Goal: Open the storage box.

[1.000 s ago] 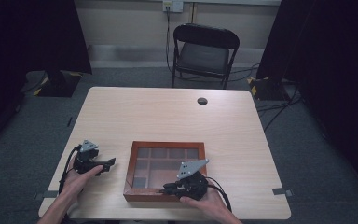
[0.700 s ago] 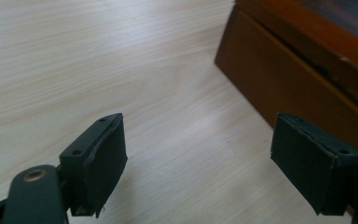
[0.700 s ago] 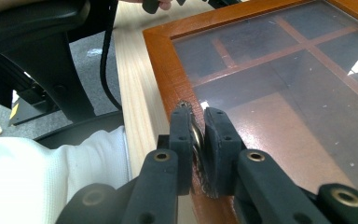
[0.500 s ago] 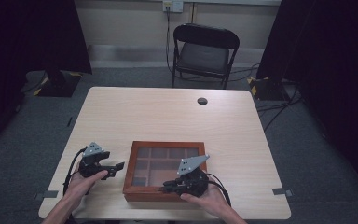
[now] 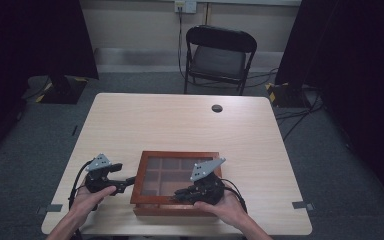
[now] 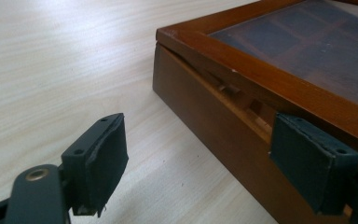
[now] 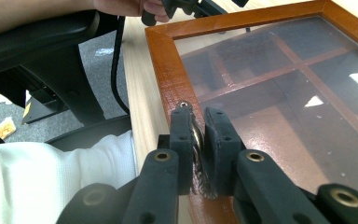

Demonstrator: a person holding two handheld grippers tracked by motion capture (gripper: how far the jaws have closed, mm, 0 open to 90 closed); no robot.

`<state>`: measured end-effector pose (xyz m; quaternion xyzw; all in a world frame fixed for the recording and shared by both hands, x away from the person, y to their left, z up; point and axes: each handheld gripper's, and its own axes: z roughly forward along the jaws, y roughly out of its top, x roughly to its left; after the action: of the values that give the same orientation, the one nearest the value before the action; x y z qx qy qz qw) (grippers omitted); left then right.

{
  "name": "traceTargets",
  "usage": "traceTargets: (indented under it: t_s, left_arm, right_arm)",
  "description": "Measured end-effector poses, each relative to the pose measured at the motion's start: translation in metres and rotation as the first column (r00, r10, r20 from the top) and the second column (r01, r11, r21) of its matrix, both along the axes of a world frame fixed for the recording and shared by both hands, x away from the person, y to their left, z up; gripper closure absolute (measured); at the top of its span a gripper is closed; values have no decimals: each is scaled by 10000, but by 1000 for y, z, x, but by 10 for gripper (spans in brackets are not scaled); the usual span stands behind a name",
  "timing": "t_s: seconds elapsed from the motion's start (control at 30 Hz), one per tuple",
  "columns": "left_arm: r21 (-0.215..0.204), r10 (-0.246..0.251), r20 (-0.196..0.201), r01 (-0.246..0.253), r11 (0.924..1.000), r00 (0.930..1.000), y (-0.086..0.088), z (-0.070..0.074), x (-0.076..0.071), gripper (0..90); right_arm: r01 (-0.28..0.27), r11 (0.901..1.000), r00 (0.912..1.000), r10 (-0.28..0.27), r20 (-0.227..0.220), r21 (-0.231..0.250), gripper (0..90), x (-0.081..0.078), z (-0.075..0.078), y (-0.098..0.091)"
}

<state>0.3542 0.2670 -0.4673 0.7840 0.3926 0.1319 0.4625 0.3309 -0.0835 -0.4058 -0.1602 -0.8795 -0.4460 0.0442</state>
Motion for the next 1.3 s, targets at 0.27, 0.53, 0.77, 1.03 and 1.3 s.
traceTargets:
  t_s: [0.27,0.53,0.77,1.03,1.3]
  left_arm:
    - [-42,-617,-97,616,9981,9980,-2,0,-1,169]
    - [295,-1331,252,1324,9908,9908,-13,0,-5,196]
    - [330,-1321,256,1313,9908,9909,-15,0,-5,188]
    - [270,-1247,552,1234,9920,9907,-15,4,-6,201]
    - [-136,-1104,681,1116,9937,9915,-14,8,-5,210]
  right_arm:
    - [-86,10000,10000,86,29,-4,827,4,11,0]
    - [-80,10000,10000,80,52,-11,825,4,10,-1]
    - [-65,9996,10000,66,-25,272,712,5,10,-8]
    - [598,9958,9974,-624,350,699,511,1,17,-30]
    - [1062,9911,9932,-1096,402,802,383,-1,14,-45]
